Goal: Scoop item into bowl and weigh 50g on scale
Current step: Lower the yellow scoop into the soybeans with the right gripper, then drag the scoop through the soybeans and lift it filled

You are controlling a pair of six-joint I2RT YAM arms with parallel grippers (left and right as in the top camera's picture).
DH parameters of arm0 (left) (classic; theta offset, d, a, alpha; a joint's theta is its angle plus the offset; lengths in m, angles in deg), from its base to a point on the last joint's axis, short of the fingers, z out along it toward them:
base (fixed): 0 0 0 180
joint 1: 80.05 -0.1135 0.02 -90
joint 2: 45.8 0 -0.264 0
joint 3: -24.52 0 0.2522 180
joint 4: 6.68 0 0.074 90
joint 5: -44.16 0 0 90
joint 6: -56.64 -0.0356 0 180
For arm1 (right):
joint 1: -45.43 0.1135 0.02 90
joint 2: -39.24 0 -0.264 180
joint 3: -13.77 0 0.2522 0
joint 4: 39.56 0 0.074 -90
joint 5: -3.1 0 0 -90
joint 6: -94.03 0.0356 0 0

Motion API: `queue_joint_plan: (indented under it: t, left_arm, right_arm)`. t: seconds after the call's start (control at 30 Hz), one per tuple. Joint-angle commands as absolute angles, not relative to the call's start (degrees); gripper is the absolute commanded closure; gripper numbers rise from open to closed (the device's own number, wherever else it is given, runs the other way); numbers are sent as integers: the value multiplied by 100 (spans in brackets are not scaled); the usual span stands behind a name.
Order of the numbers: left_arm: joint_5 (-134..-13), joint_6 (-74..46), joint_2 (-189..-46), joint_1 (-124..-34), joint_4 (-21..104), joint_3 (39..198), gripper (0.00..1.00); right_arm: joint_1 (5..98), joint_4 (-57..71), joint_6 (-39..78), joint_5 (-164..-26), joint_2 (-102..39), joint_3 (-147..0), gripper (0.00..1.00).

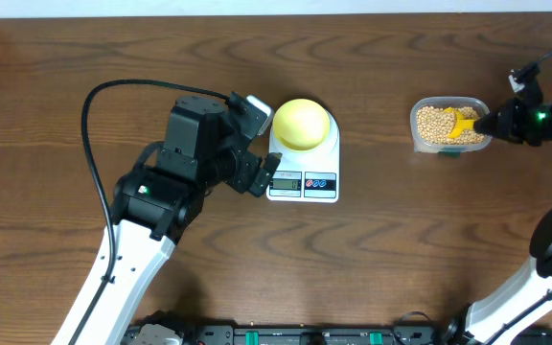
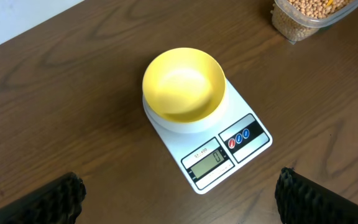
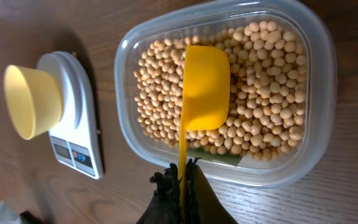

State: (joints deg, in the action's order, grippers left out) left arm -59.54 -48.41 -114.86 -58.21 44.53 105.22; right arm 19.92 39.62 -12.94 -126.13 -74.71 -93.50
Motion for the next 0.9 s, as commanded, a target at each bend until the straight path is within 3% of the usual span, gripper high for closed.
queue_joint_plan:
  t: [0.0,0.87]
  left_arm:
    - [-6039,-4878,-11492,-5851,4458,10482,0]
    - [-6039,-4878,-11492,-5851,4458,10482,0]
  right_arm:
    - [1843,3976,-1381,-13225,-7501,-9302,99]
    - [1244,4220,-1381,-14302,-7501,-9302,99]
